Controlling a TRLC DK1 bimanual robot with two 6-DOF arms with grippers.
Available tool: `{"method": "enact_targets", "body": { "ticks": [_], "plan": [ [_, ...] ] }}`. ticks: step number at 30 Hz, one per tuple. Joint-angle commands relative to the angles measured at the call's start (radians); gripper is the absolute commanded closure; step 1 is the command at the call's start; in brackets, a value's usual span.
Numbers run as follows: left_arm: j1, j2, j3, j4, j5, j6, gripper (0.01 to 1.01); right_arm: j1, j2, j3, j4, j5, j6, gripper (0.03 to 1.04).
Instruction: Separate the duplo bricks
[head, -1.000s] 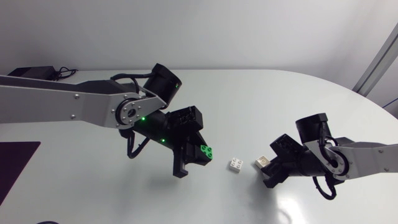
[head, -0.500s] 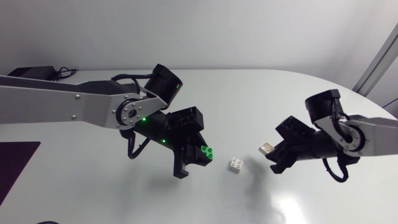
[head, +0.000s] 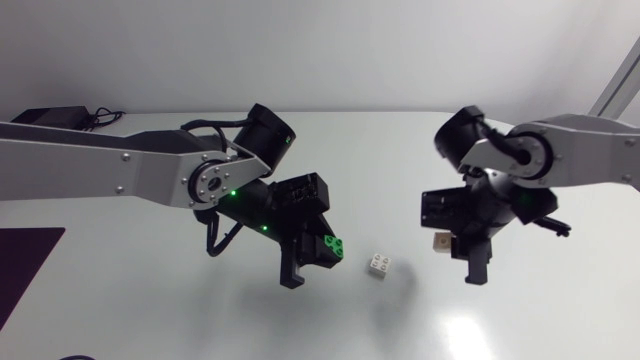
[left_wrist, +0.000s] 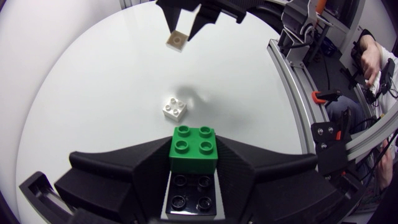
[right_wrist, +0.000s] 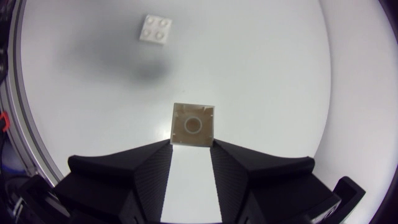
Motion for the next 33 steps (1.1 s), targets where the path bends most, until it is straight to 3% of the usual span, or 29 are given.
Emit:
{"method": "enact_targets", "body": {
  "ticks": [1, 6, 13, 18, 26, 29, 33],
  "plan": [
    [-0.004, 0.011, -0.016, 0.01, -0.005, -0.014, 0.646, 0.077, 0.052, -0.07, -0.032, 0.088, -0.08, 0.81],
    [0.008, 0.009, -0.022, 0.01, -0.005, -0.009, 0.644, 0.215, 0.11, -0.147, -0.027, 0.259, -0.096, 0.81],
    [0.022, 0.008, -0.027, 0.01, -0.003, 0.001, 0.644, 0.291, 0.172, -0.188, 0.013, 0.444, -0.139, 0.81],
    [0.025, 0.014, -0.024, 0.01, -0.003, 0.006, 0.644, 0.31, 0.239, -0.219, 0.062, 0.509, -0.141, 0.81],
    [0.025, 0.009, -0.019, 0.01, -0.003, 0.004, 0.644, 0.373, 0.307, -0.277, 0.129, 0.518, -0.142, 0.8],
    [0.025, 0.006, -0.021, 0.008, -0.003, 0.003, 0.643, 0.392, 0.305, -0.274, 0.136, 0.516, -0.138, 0.66],
    [0.022, 0.002, -0.029, 0.008, -0.003, 0.003, 0.643, 0.416, 0.277, -0.262, 0.126, 0.515, -0.118, 0.31]
  ]
}}
